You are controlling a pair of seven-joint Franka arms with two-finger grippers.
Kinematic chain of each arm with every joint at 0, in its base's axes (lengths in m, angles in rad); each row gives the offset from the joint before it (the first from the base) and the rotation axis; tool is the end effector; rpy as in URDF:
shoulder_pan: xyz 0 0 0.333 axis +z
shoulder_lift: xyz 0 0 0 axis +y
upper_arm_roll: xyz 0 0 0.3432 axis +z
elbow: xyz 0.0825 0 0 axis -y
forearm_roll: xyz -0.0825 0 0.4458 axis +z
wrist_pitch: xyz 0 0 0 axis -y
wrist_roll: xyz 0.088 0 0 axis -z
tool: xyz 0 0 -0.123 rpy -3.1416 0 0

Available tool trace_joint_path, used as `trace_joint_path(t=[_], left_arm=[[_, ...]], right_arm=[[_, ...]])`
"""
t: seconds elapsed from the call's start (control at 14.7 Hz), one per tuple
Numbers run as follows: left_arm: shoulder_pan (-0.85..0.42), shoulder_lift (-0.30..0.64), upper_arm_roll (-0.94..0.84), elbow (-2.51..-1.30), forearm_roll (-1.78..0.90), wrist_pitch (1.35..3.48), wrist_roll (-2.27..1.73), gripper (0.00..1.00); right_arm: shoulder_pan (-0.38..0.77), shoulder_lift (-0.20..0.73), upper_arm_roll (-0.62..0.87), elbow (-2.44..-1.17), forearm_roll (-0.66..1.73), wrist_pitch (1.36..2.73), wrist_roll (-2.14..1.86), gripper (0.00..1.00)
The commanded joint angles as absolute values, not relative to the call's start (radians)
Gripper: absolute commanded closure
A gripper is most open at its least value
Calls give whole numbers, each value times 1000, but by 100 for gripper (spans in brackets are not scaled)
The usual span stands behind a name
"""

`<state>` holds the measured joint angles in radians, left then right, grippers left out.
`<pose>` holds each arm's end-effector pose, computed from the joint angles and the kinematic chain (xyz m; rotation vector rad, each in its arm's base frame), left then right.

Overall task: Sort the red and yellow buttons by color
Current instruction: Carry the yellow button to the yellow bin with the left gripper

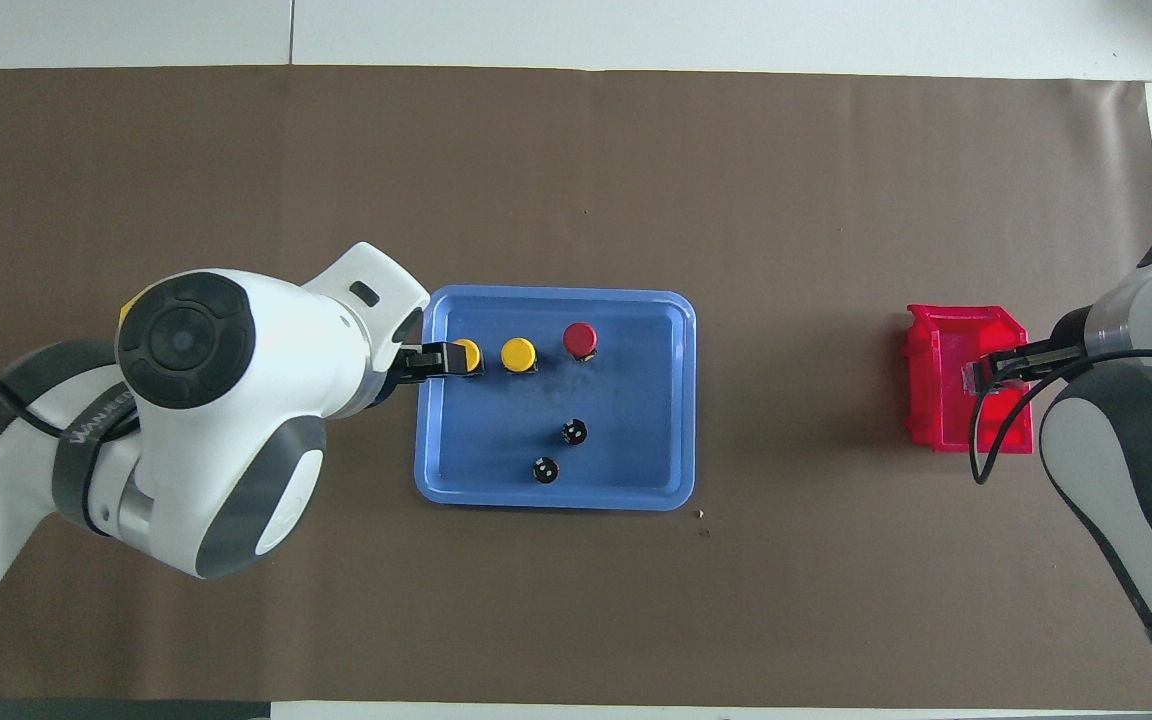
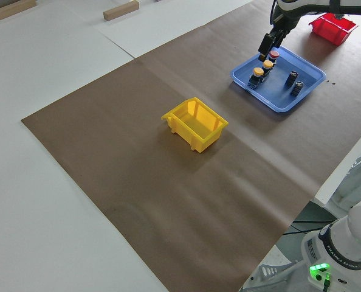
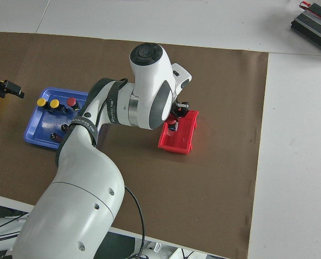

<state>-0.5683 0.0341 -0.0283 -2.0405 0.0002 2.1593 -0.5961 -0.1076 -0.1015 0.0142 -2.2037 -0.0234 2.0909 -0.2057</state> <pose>0.5150 -0.3496 0.4151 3.0915 -0.0008 0.1077 0.5575 -0.0536 0.4040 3.1158 0.1934 -0.0225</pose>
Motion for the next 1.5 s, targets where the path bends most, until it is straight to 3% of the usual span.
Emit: trace_joint_path(t=[0.0, 0.27, 0.75, 0.82, 1.02, 1.09, 1.16, 1.29, 1.36, 1.43], left_arm=[[-606, 145, -11, -2010, 57, 2232, -675, 15], [-603, 184, -11, -1991, 58, 2255, -670, 23], [-600, 225, -9, -1990, 61, 2293, -672, 25], [-600, 227, -9, -1988, 61, 2292, -672, 35], [-592, 229, -11, -1979, 61, 2292, -670, 93], [-589, 230, -9, -1965, 58, 2283, -672, 99], [-586, 232, -8, -1932, 57, 2249, -673, 99], [-578, 230, -6, -1821, 54, 2073, -664, 99], [-568, 219, -8, -1774, 54, 1986, -649, 99], [-552, 201, -2, -1747, 52, 1912, -591, 99]], right_arm=[[-140, -155, 25, -2302, -15, 2166, -236, 77], [-152, -147, 23, -2373, -15, 2255, -233, 77], [-164, -144, 23, -2436, -15, 2331, -245, 77], [-167, -134, 23, -2442, -15, 2341, -248, 77], [-157, -133, 23, -2451, -15, 2342, -236, 74], [-156, -133, 23, -2453, -15, 2344, -233, 73], [-156, -133, 23, -2453, -15, 2344, -233, 68], [-156, -133, 23, -2453, -15, 2344, -233, 67], [-156, -133, 23, -2453, -15, 2344, -232, 64], [-156, -133, 23, -2453, -15, 2344, -232, 54]])
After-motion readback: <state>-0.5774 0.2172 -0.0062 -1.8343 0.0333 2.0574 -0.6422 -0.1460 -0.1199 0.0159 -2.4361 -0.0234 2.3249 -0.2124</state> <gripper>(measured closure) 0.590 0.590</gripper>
